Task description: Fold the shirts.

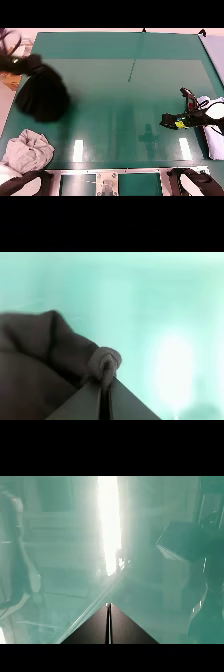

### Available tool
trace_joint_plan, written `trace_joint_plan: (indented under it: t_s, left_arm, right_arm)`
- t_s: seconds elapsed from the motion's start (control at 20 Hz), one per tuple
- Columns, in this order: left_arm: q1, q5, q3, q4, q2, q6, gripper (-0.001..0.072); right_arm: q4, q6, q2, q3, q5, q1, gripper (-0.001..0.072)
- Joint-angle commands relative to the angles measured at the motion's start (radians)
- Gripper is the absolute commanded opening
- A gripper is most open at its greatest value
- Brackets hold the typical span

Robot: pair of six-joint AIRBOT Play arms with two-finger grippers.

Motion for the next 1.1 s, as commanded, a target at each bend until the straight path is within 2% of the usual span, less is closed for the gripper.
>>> trace_joint_plan:
  t_s: [0.0, 0.15, 0.3, 0.4, 0.45, 0.6, 0.7, 0.8, 0.9, 1.05]
  left_arm:
    - [-0.278, 0.014, 0.090, -0.128, -0.006, 0.015, 0.0020]
    - [-0.474, 0.052, 0.090, -0.122, -0.045, 0.000, 0.0021]
    - [-0.579, 0.078, 0.088, -0.122, -0.117, -0.008, 0.0043]
    - [-0.597, 0.075, 0.089, -0.123, -0.154, -0.018, 0.0635]
    - [-0.594, 0.078, 0.088, -0.116, -0.159, -0.036, 0.0671]
    - [-0.534, 0.069, 0.095, -0.116, -0.143, -0.036, 0.0671]
    - [-0.458, 0.003, 0.094, -0.107, -0.137, -0.033, 0.0671]
    - [-0.376, -0.087, 0.087, -0.002, -0.138, -0.035, 0.0670]
    - [-0.298, -0.123, 0.045, 0.119, -0.140, -0.064, 0.0670]
    - [-0.178, -0.101, -0.130, 0.139, -0.140, -0.067, 0.0670]
  right_arm:
    - [0.000, 0.000, 0.001, 0.000, 0.000, 0.001, 0.0015]
    - [0.000, 0.000, 0.001, 0.000, 0.000, 0.001, 0.0015]
    - [0.000, 0.000, 0.001, 0.000, 0.000, 0.001, 0.0015]
    - [0.000, 0.000, 0.001, 0.000, 0.000, 0.001, 0.0015]
    - [0.000, 0.000, 0.001, 0.000, 0.000, 0.001, 0.0015]
    - [0.000, 0.000, 0.001, 0.000, 0.000, 0.001, 0.0015]
    - [0.000, 0.000, 0.001, 0.000, 0.000, 0.001, 0.0015]
    - [0.000, 0.000, 0.001, 0.000, 0.000, 0.001, 0.0015]
    - [0.000, 0.000, 0.001, 0.000, 0.000, 0.001, 0.0016]
    - [0.000, 0.000, 0.000, 0.000, 0.000, 0.001, 0.0015]
